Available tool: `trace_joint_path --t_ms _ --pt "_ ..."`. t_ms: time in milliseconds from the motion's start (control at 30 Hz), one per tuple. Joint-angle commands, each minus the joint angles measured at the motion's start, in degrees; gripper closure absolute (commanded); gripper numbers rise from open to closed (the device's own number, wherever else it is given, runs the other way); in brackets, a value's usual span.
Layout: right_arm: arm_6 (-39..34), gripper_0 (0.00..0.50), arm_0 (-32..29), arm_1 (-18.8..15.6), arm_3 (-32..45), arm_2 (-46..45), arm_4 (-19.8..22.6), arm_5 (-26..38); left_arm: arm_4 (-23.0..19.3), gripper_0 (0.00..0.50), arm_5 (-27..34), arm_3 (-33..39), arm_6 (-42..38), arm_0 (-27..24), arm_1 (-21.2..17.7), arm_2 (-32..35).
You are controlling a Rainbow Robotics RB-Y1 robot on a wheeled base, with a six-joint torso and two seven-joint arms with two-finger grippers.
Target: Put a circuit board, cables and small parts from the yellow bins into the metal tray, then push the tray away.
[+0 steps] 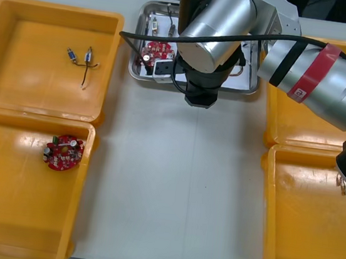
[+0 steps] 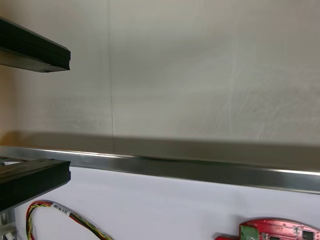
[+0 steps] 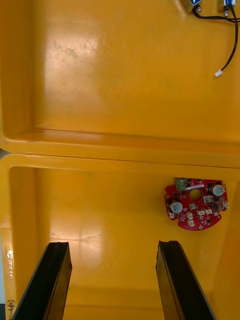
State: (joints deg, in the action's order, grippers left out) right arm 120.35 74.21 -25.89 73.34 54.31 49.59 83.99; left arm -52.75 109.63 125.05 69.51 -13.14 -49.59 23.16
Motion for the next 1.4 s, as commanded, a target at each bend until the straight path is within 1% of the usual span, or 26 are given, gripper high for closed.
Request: trace_joint_path --t_ms 33,200,267,300,367,433,533,833,967,1100,1233,1333,1400 --pt "-0.7 0.0 -2.8 0.6 8.2 -8.0 -1.3 6.5 0.5 0.0 0.4 1.5 2.6 1.4 0.5 1.4" --pt "-3.2 0.0 -5.7 -0.7 16.2 -10.8 -3.0 14.9 0.5 0.0 0.4 1.5 2.6 1.4 0.5 1.4" --pt "-6.4 0.0 -8.2 -1.5 21.2 -12.7 -4.1 18.7 0.5 0.0 0.4 1.5 2.6 1.4 0.5 1.4" --pt "-6.9 0.0 -8.8 -1.8 22.5 -13.2 -4.4 19.5 0.5 0.0 0.4 1.5 2.6 1.4 0.5 1.4" --pt "-9.7 0.0 -12.0 -2.4 27.7 -15.6 -6.4 23.5 0.5 0.0 0.4 1.5 2.6 1.4 0.5 1.4" --pt "-11.7 0.0 -14.4 -2.9 31.3 -17.5 -7.8 26.0 0.5 0.0 0.4 1.5 2.6 1.4 0.5 1.4" --pt "-14.5 0.0 -17.7 -3.6 35.8 -20.5 -9.2 26.0 0.5 0.0 0.4 1.5 2.6 1.4 0.5 1.4" --pt "-25.1 0.0 -25.3 -5.7 44.4 -30.8 -8.9 26.0 0.5 0.0 0.4 1.5 2.6 1.4 0.5 1.4" --pt "-30.8 0.0 -30.4 -7.7 49.0 -36.1 -9.0 26.0 0.5 0.0 0.4 1.5 2.6 1.4 0.5 1.4" --pt "-35.7 0.0 -35.9 -10.1 53.8 -40.7 -10.5 26.0 0.5 0.0 0.4 1.5 2.6 1.4 0.5 1.4" --pt "-39.1 0.0 -40.5 -12.0 57.1 -43.7 -11.1 26.0 0.5 0.0 0.4 1.5 2.6 1.4 0.5 1.4" --pt "-42.6 0.0 -44.8 -13.7 59.7 -47.5 -11.1 26.0 0.5 0.0 0.4 1.5 2.6 1.4 0.5 1.4" --pt "-44.0 0.0 -46.8 -14.2 60.5 -49.7 -11.0 26.0 0.5 0.0 0.4 1.5 2.6 1.4 0.5 1.4"
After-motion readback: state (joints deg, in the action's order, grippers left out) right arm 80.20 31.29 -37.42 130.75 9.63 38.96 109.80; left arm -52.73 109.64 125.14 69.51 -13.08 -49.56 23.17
